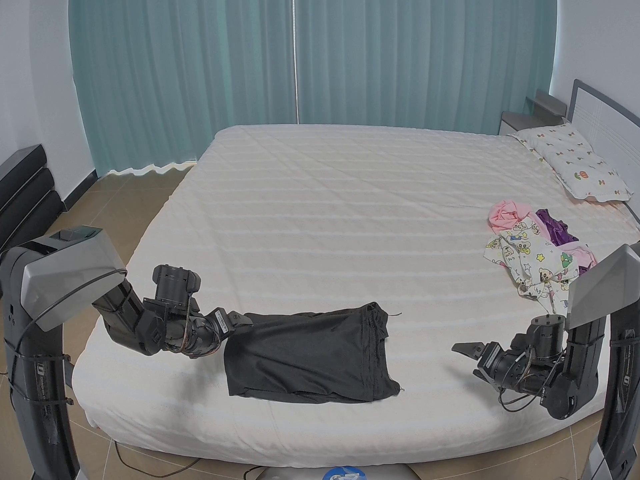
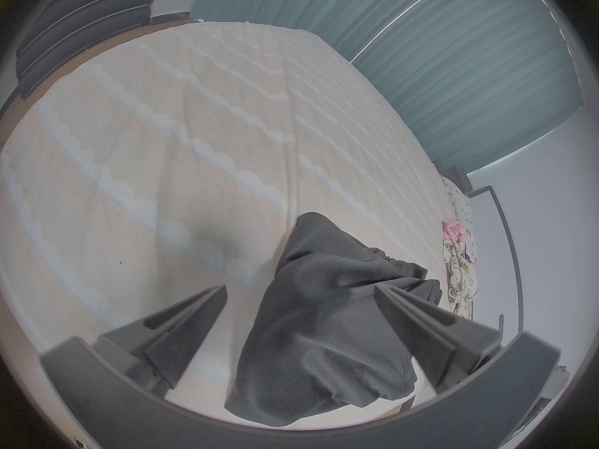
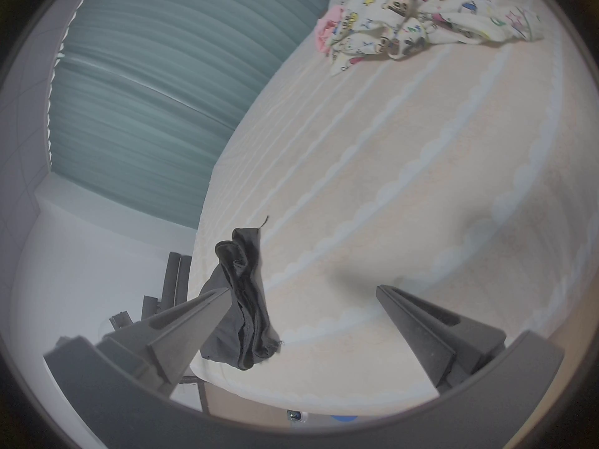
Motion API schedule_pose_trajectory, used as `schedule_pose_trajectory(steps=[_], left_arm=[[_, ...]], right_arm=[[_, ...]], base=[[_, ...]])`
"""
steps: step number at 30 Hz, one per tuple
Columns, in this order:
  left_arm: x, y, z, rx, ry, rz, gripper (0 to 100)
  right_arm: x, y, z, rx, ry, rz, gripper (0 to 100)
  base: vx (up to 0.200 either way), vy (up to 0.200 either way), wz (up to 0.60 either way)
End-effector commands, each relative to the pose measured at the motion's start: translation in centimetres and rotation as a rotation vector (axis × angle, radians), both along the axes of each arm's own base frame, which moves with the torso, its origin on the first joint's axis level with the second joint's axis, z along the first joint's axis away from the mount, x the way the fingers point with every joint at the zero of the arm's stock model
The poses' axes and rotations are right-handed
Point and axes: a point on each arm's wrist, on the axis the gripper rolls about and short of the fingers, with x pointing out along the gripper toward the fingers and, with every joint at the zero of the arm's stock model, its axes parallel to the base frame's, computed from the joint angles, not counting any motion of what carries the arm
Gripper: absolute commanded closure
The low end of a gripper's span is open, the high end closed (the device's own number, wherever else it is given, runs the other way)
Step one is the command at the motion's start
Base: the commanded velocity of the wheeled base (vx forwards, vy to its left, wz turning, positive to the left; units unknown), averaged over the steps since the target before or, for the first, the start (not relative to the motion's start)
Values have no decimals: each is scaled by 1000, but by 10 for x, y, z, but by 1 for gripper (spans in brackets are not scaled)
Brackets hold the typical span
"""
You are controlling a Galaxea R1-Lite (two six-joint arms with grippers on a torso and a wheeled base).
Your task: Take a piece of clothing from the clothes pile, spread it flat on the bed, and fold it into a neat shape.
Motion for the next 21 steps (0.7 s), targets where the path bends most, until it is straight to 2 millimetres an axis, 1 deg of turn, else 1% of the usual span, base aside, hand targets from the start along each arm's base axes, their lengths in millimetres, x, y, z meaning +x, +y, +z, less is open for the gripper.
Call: schedule_pose_trajectory(steps=[1, 3, 4, 5, 6, 8, 9, 10, 11, 16, 18, 21], left_arm=[[-9, 9, 13, -28, 6, 56, 0], [-13, 16, 17, -37, 7, 79, 0], [-18, 20, 20, -42, 9, 91, 0], [-19, 21, 21, -43, 9, 95, 0], [-22, 23, 20, -49, 24, 108, 0], [-24, 25, 17, -68, 44, 135, 0], [-24, 25, 17, -69, 44, 138, 0], [-24, 26, 15, -83, 53, 156, 0], [-24, 26, 14, -84, 51, 159, 0], [-27, 27, 9, -78, 33, 164, 0], [-29, 27, 9, -83, 17, 163, 0], [-29, 28, 9, -85, 14, 166, 0]], right_arm=[[9, 46, 11, -34, -102, 70, 0], [10, 58, 11, -54, -92, 103, 0], [10, 71, 10, -76, -76, 145, 0], [10, 75, 10, -86, -73, 159, 0], [12, 88, 7, -118, -68, 205, 0], [18, 101, 7, -157, -84, 235, 0], [18, 102, 6, -159, -84, 236, 0], [24, 110, 5, -184, -92, 265, 0], [27, 113, 2, -204, -91, 276, 0], [29, 127, 4, -242, -101, 334, 0], [29, 134, 19, -231, -153, 351, 0], [26, 137, 20, -228, -147, 372, 0]], base=[[0, 0, 0], [0, 0, 0], [0, 0, 0], [0, 0, 0], [0, 0, 0], [0, 0, 0], [0, 0, 0], [0, 0, 0], [0, 0, 0], [0, 0, 0], [0, 0, 0], [0, 0, 0]])
